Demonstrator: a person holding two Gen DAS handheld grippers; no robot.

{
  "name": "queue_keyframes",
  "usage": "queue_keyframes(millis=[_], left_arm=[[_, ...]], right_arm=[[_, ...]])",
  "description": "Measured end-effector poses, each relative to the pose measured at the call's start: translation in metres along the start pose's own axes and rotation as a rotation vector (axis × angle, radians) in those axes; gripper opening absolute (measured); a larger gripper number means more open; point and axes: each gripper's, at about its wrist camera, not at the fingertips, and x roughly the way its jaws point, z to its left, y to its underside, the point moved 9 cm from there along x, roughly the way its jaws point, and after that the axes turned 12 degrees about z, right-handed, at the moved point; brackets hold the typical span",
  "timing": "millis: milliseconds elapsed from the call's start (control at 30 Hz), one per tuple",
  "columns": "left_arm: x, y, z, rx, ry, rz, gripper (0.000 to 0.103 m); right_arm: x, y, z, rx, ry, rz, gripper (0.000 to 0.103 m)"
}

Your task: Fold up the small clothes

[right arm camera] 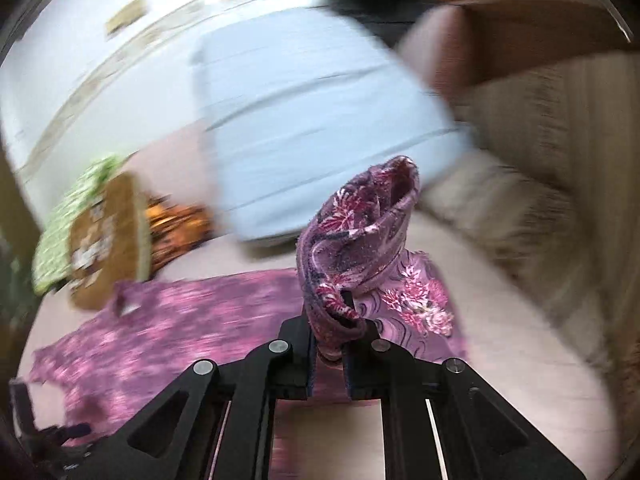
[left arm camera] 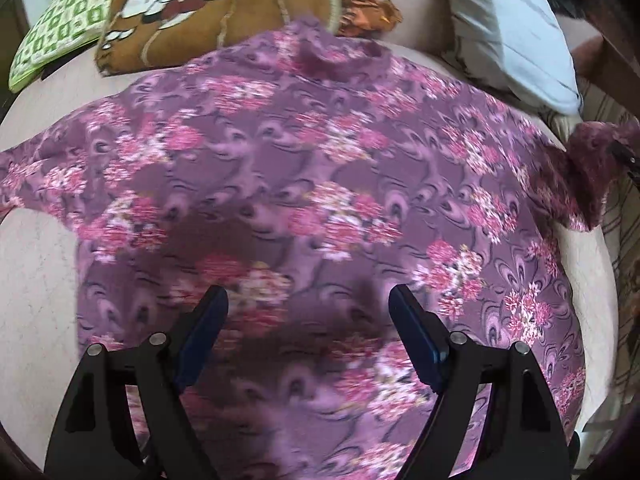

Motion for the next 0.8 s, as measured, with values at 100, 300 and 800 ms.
queue_keyframes(millis=[100,300,800], left_arm=[[-0.006,-0.009,0.027,-0.019,-0.028,0.008,0.083],[-0.022,-0.012,0.083,-0.084,-0.054,0.015,0.083],[-0.053,0.002,0.209,-0.286,-0.074,-0.016,0.083]], right_arm=[[0.022,0.005,0.069,-0.083,-0.080,0.033,0.010],[0.045,0.034,0.182,-0.191,-0.218,0.106,0.009],[0.096,0.113,0.393,-0.337,-0.426,0.284,0.014]])
